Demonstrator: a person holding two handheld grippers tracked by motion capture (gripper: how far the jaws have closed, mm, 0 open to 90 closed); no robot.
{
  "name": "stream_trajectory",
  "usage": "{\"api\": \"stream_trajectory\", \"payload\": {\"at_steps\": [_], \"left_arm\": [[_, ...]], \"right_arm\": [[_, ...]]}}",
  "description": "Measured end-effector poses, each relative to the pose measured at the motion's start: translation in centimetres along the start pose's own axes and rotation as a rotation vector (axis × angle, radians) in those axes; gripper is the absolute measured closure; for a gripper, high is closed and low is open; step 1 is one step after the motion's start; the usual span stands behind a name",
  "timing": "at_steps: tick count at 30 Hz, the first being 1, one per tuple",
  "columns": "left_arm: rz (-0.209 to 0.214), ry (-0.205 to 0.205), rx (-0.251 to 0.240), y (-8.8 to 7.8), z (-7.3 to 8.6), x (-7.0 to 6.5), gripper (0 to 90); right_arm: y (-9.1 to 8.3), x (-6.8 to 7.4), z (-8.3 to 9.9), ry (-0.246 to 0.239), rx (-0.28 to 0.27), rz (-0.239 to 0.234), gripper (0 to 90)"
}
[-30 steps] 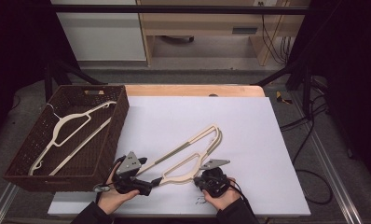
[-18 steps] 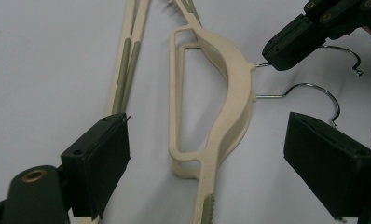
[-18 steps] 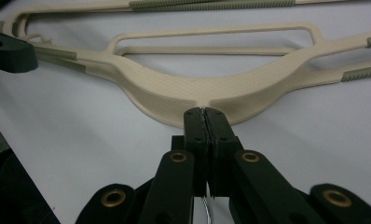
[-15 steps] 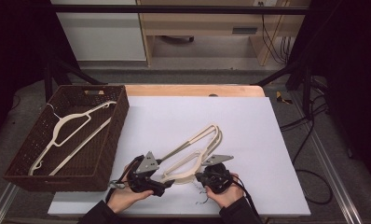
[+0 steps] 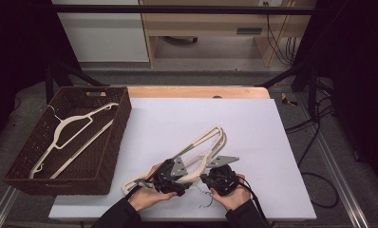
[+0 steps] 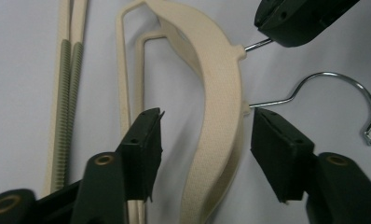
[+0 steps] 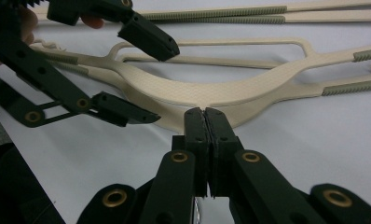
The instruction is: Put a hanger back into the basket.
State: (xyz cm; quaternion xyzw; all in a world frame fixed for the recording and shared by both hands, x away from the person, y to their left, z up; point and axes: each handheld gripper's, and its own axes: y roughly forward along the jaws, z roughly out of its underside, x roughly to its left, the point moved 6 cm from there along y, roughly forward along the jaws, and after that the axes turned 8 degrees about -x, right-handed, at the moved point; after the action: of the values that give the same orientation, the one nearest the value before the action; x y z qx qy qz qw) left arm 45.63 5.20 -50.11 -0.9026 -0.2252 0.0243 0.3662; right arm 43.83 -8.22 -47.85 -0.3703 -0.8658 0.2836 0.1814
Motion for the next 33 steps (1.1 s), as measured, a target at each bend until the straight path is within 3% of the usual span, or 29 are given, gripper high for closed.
{"api": "stream_trajectory", "payload": {"at_steps": [3,4,9,13,15,17,20,21,22,24,25,30,33], "left_arm": [[0.002,-0.005,0.021,0.5,0.2,0.0,53.1],[0.001,0.0,0.032,0.6,0.3,0.2,56.1],[0.03,-0.01,0.038,0.6,0.3,0.0,67.0],[0.018,0.011,0.039,0.3,0.3,0.0,68.0],[0.013,0.015,0.034,0.1,0.2,0.0,68.8],[0.008,0.017,0.031,-0.1,0.2,0.2,69.8],[0.011,0.007,0.019,-0.8,0.1,0.4,70.8],[0.007,0.012,0.018,-1.1,0.0,0.5,71.4],[0.006,0.0,0.003,-1.4,-0.1,0.6,71.4],[-0.001,-0.009,-0.02,-2.1,-0.4,0.8,72.5],[-0.009,-0.001,-0.023,-2.5,-0.4,1.1,73.8],[-0.049,-0.026,-0.07,-4.5,-0.8,2.1,76.5],[-0.078,-0.064,-0.111,-5.7,-1.0,3.0,78.4]], "right_arm": [[0.0,0.0,0.1,-0.012,0.004,0.001,89.0],[0.0,0.1,0.1,0.004,0.008,0.0,89.1],[0.1,0.2,0.1,0.007,0.01,0.001,88.9],[0.1,0.2,0.0,0.016,0.0,-0.003,88.3],[0.0,0.0,0.0,-0.002,-0.014,-0.023,84.4],[-0.5,-0.1,-0.4,0.017,-0.045,-0.039,76.3],[-1.9,-0.9,-1.2,0.052,-0.134,-0.061,65.6],[-3.1,-1.8,-1.9,0.07,-0.219,-0.044,58.0],[-3.1,-1.8,-1.9,0.07,-0.219,-0.044,58.0],[-4.4,-3.1,-2.3,0.063,-0.299,-0.002,49.5],[-5.6,-4.3,-2.6,0.056,-0.369,0.034,39.8],[-6.8,-6.4,-2.3,0.053,-0.427,0.071,27.1],[-6.8,-7.4,-1.7,0.065,-0.417,0.08,18.8]]}}
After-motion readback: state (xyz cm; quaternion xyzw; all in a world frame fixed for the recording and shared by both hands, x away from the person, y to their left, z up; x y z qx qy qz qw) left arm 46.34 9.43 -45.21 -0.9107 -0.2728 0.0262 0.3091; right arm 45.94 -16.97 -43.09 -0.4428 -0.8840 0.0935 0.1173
